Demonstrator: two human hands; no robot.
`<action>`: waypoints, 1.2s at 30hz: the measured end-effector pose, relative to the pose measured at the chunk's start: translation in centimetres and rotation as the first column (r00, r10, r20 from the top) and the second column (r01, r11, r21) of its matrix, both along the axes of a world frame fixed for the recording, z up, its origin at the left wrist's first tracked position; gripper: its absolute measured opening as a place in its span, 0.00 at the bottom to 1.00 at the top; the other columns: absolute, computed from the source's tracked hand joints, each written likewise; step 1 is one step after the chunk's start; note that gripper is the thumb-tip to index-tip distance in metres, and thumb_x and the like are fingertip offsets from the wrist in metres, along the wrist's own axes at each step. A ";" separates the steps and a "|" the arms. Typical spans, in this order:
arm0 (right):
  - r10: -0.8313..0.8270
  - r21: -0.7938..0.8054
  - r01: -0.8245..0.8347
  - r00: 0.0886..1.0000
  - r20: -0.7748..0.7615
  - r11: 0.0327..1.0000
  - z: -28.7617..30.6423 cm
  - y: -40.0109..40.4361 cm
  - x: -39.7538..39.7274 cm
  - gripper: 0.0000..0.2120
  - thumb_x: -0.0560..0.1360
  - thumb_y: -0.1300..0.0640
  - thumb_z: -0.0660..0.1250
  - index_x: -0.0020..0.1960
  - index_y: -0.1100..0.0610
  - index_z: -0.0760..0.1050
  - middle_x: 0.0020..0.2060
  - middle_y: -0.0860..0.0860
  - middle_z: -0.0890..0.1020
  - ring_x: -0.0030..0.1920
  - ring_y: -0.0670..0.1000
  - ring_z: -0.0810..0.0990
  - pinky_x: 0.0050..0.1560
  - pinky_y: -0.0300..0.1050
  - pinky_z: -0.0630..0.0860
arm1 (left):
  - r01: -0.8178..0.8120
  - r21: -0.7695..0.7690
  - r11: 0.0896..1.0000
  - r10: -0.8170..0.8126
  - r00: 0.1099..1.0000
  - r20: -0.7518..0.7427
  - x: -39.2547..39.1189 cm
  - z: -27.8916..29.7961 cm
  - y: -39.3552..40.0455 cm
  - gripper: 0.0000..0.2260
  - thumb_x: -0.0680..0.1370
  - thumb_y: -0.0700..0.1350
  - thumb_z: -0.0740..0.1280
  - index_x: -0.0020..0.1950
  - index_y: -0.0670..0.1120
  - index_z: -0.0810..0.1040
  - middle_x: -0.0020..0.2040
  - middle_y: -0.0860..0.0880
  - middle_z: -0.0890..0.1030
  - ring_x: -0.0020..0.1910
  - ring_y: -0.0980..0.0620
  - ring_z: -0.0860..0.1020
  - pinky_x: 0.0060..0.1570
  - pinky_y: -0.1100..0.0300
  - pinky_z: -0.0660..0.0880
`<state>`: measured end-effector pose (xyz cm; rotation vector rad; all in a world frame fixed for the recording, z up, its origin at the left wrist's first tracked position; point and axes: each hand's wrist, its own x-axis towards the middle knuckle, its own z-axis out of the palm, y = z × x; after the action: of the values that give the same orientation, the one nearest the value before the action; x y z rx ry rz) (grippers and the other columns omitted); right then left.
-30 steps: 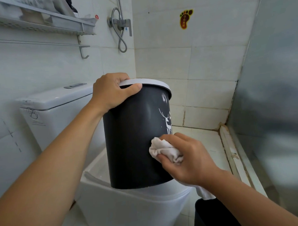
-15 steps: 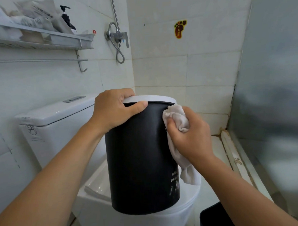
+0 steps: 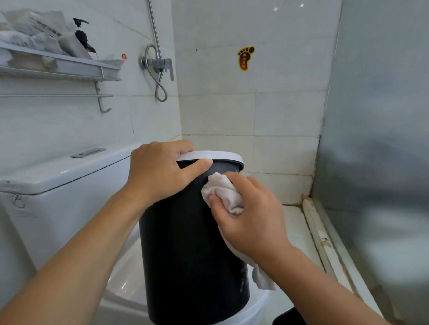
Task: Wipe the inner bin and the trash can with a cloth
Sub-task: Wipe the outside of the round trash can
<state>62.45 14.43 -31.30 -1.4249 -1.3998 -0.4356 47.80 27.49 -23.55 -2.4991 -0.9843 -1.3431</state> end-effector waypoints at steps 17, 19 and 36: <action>-0.032 -0.024 0.028 0.984 -0.176 0.999 0.5 1.2 0.4 0.10 0.76 0.45 0.71 0.44 0.46 0.72 0.33 0.45 0.77 0.36 0.46 0.77 0.34 0.46 0.73 | 0.059 -0.006 0.998 -0.058 0.995 0.080 -1.6 -0.6 1.4 0.24 0.70 0.72 0.61 0.36 0.52 0.77 0.29 0.53 0.76 0.34 0.53 0.77 0.37 0.57 0.70; 0.007 -0.025 -0.011 0.986 -0.168 1.000 0.8 1.2 0.3 0.10 0.76 0.45 0.72 0.43 0.46 0.72 0.33 0.45 0.77 0.36 0.46 0.78 0.34 0.45 0.74 | 0.106 -0.018 0.994 -0.103 0.989 0.110 -2.1 -0.8 1.5 0.21 0.70 0.71 0.63 0.34 0.54 0.76 0.28 0.52 0.75 0.33 0.53 0.76 0.36 0.58 0.68; 0.033 -0.044 -0.047 0.961 -0.273 0.998 0.6 1.7 1.3 0.08 0.76 0.44 0.72 0.43 0.45 0.75 0.34 0.43 0.80 0.38 0.45 0.80 0.38 0.46 0.77 | 0.149 -0.002 0.989 -0.147 0.978 0.147 -3.1 -1.3 2.4 0.23 0.71 0.69 0.66 0.35 0.49 0.76 0.28 0.50 0.74 0.33 0.47 0.75 0.35 0.55 0.69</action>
<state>63.76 16.14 -30.71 -1.4349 -1.2206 -0.1705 44.70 29.84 -24.80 -2.5586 -0.8489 -1.5894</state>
